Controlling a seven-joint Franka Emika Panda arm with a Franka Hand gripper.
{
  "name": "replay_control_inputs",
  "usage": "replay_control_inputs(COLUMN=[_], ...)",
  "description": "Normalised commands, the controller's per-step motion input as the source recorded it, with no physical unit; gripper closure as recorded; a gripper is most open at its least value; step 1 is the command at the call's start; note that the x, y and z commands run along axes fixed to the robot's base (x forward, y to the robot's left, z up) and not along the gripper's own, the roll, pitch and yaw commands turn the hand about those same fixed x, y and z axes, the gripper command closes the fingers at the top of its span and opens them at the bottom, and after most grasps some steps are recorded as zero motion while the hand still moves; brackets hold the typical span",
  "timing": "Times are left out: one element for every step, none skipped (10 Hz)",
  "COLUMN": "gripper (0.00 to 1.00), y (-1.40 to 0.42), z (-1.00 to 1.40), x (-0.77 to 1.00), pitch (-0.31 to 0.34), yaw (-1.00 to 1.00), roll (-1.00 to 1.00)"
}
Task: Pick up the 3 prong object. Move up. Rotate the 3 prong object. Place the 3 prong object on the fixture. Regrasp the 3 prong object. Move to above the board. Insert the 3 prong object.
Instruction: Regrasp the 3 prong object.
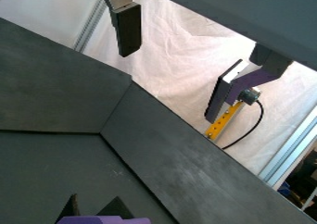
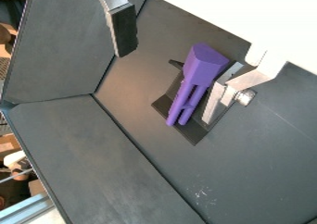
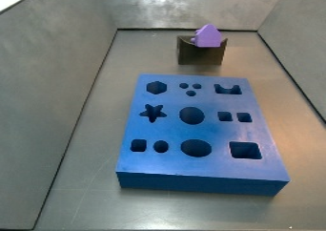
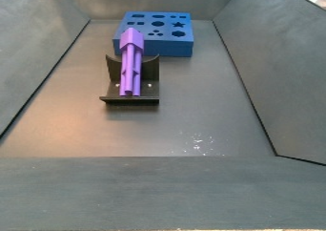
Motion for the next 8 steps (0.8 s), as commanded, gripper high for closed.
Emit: replay_control_inputs(gripper=[0.0, 0.0, 0.0, 0.0, 0.0, 0.0, 0.0, 0.0], y=[-0.05, -0.05, -0.05, -0.05, -0.05, -0.05, -0.05, -0.05], z=[-0.04, -0.04, -0.04, -0.04, -0.03, -0.03, -0.03, -0.03], x=[0.56, 0.56, 0.56, 0.56, 0.56, 0.56, 0.56, 0.56], pitch=[0.059, 0.06, 0.061, 0.061, 0.062, 0.062, 0.062, 0.062], yaw=[0.09, 0.09, 0.09, 0.09, 0.09, 0.09, 0.09, 0.09], roll=[0.13, 0.13, 0.13, 0.13, 0.13, 0.13, 0.13, 0.13])
